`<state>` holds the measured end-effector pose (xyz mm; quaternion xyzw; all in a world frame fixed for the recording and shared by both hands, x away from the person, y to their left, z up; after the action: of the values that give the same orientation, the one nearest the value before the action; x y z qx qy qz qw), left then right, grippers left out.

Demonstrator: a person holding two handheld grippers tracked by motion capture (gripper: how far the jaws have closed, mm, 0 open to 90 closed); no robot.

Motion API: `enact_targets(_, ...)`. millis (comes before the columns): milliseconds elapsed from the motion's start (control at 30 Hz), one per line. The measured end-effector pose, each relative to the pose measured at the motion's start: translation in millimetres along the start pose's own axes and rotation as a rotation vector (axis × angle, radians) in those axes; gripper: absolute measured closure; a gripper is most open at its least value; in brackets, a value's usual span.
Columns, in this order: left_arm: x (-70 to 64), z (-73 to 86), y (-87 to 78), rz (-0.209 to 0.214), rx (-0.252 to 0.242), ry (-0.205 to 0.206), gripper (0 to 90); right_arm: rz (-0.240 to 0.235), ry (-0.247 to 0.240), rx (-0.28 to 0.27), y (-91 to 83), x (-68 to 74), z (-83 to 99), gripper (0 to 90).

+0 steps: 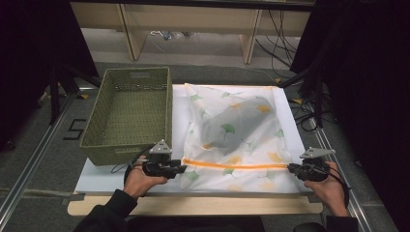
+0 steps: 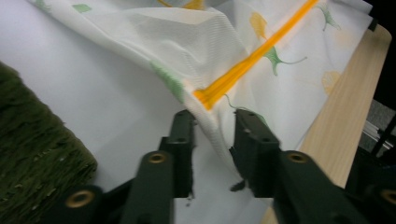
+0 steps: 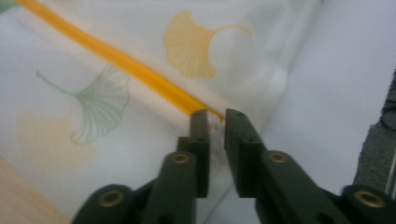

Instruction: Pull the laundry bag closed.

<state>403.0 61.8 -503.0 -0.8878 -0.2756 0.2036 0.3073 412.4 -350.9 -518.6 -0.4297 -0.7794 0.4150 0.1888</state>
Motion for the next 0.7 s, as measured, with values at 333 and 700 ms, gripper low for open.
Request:
enact_targets(333,7.2,14.7,-9.2,-0.057,0.014,-0.013,32.7,0.011,-0.024,-0.216,-6.5,13.9,-32.7,46.9)
enact_targets(700,8.1,28.7,-21.5,-0.074,-0.057,-0.057,20.8,-0.014,-0.017,-0.292,-8.6,28.4,-45.3,41.4)
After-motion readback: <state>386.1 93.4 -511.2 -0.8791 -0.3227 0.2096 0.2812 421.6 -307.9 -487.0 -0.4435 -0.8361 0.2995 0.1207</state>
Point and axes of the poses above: each handheld gripper's, and its own axes: y roughly forward along the jaws, z roughly out of its underside, x roughly to its left, the point moved 8 cm from there along y, roughly forward along the jaws, and after that the axes turned 3 degrees about x, right-handed, at the moved point
